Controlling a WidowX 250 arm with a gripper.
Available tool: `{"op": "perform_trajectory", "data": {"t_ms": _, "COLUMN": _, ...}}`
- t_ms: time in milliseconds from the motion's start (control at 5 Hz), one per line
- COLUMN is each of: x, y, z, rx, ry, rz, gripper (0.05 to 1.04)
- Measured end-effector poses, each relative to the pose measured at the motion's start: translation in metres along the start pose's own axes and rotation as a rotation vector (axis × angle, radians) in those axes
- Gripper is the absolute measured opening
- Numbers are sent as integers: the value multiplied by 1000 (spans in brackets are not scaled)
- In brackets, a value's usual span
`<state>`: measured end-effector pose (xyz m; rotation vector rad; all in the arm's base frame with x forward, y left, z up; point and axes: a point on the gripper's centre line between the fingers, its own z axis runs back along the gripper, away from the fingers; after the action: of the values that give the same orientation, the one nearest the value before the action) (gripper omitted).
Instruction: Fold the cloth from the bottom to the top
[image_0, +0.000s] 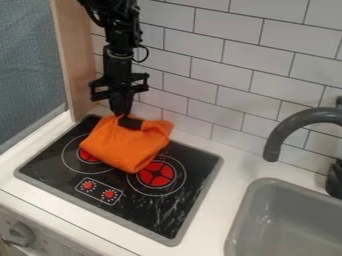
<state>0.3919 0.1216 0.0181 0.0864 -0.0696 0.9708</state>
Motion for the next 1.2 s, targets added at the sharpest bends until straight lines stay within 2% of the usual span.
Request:
{"op": "perform_trajectory", "data": {"t_ms": 200, "x": 3, "y": -2, "z": -6, "rx": 18, "ry": 6, "rz": -8, "gripper": 73}}
{"op": "perform_trajectory", "data": {"t_ms": 400, "x": 1, "y": -2, "z": -6, "rx": 20, "ry": 13, "rz": -9, "gripper": 227}}
{"op": "perform_trajectory", "data": {"t_ms": 600, "x": -2, "y": 1, "z": -10, "rx": 34, "ry": 22, "rz": -8, "gripper": 478}}
{"op": "perform_trajectory", "data": {"t_ms": 800, "x": -9, "y": 3, "z": -15, "rx": 26, "ry": 43, "rz": -13, "gripper": 758}}
{"op": "perform_trajectory", "data": {"t_ms": 1000, "x": -9, "y": 2, "z": -7, "rx": 10, "ry": 34, "rz": -25, "gripper": 998}}
{"op": "perform_trajectory", "data": {"t_ms": 1200, "x": -11, "y": 4, "z": -1, "rx": 1, "ry": 30, "rz": -30, "gripper": 1011}}
